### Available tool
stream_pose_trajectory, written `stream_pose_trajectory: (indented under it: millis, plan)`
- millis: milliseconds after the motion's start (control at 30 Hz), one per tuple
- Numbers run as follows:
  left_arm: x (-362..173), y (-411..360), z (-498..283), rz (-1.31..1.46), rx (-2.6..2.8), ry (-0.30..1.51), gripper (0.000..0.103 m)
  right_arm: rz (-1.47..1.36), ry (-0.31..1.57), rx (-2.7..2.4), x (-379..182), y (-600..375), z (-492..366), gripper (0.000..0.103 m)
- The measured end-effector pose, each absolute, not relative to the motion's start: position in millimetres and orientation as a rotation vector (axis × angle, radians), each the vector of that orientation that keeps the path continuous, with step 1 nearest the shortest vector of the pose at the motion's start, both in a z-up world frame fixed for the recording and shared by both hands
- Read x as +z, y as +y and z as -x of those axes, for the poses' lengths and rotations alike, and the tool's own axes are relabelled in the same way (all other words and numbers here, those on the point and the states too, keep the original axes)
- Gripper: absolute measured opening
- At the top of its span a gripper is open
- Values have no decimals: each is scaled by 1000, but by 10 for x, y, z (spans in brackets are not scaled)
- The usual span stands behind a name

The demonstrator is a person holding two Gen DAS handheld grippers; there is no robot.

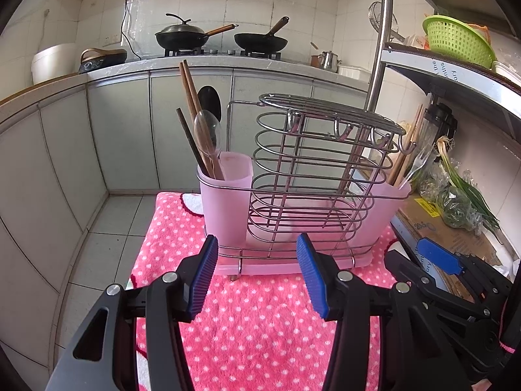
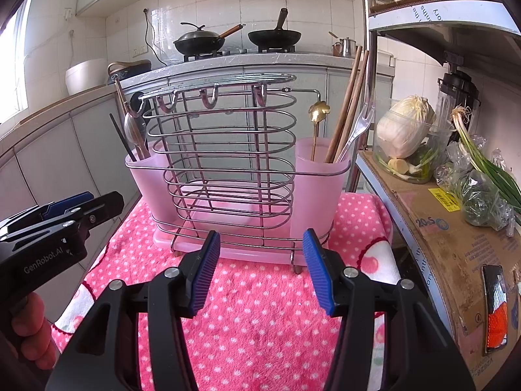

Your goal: Organize utensils

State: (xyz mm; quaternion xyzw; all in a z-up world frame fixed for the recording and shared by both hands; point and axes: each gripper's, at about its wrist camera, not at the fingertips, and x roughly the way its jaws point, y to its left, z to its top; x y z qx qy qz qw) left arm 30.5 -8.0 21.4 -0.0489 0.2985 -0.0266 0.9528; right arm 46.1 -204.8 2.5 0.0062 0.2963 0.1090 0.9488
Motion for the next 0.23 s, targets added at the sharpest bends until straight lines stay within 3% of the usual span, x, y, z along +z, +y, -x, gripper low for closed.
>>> stream_pose_trajectory:
  millis: [233]
  plan:
    - [203,-63,-314,103,-57,615,50,-9,605,222,7,-2043,-463,54]
